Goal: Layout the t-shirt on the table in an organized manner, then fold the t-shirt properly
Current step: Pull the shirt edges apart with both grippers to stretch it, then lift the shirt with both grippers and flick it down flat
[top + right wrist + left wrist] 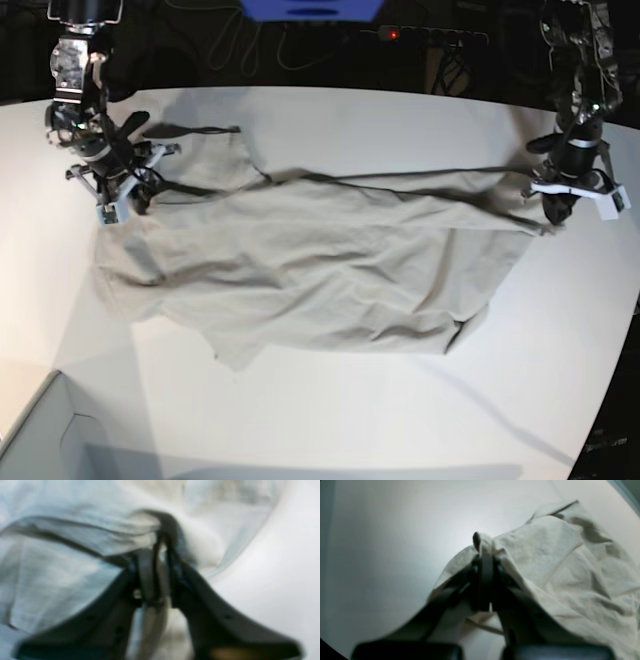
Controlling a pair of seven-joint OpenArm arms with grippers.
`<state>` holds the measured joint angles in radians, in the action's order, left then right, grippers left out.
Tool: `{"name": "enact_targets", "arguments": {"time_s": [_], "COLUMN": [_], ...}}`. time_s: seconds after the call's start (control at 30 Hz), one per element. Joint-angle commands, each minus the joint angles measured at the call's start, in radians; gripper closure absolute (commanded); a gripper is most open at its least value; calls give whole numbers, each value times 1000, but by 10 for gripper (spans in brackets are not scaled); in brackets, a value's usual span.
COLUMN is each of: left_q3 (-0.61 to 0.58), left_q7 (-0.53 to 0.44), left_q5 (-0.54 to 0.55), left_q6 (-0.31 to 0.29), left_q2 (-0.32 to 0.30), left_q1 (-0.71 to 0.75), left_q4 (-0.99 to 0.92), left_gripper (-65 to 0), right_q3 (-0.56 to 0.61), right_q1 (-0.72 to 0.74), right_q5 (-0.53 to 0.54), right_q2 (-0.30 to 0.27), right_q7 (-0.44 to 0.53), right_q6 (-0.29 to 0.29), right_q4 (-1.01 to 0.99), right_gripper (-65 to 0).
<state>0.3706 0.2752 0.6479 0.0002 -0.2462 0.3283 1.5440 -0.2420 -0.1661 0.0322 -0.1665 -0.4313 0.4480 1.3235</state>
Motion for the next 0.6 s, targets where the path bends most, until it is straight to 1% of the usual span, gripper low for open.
{"name": "enact_targets", "arguments": {"time_s": [0.0, 0.13, 0.33, 0.5, 0.57], "left_q3": [9, 11, 3, 1, 1], "left_q7": [-24, -24, -23, -18, -18], "left_q5": [5, -1, -4, -4, -4], "left_q6": [-7, -7, -7, -7, -7], "left_q2": [-11, -12, -17, -18, -18], "left_q1": [-4, -11, -85, -206, -285], "left_q4": [16, 40, 83, 97, 92], "left_gripper": [0, 0, 0, 0, 0], "right_q3": [-4, -6, -6, -7, -6], "right_q1": [-8, -11, -11, 52, 99], "right_q5": [-31, -31, -30, -31, -31], "right_q2": [-11, -25, -28, -32, -32], "right_q7": [-44, -41, -44, -45, -45], "right_q6": [7, 10, 11, 11, 11], "right_q4": [-5, 37, 227, 344, 360], "right_gripper": [-4, 0, 0, 0, 0]}}
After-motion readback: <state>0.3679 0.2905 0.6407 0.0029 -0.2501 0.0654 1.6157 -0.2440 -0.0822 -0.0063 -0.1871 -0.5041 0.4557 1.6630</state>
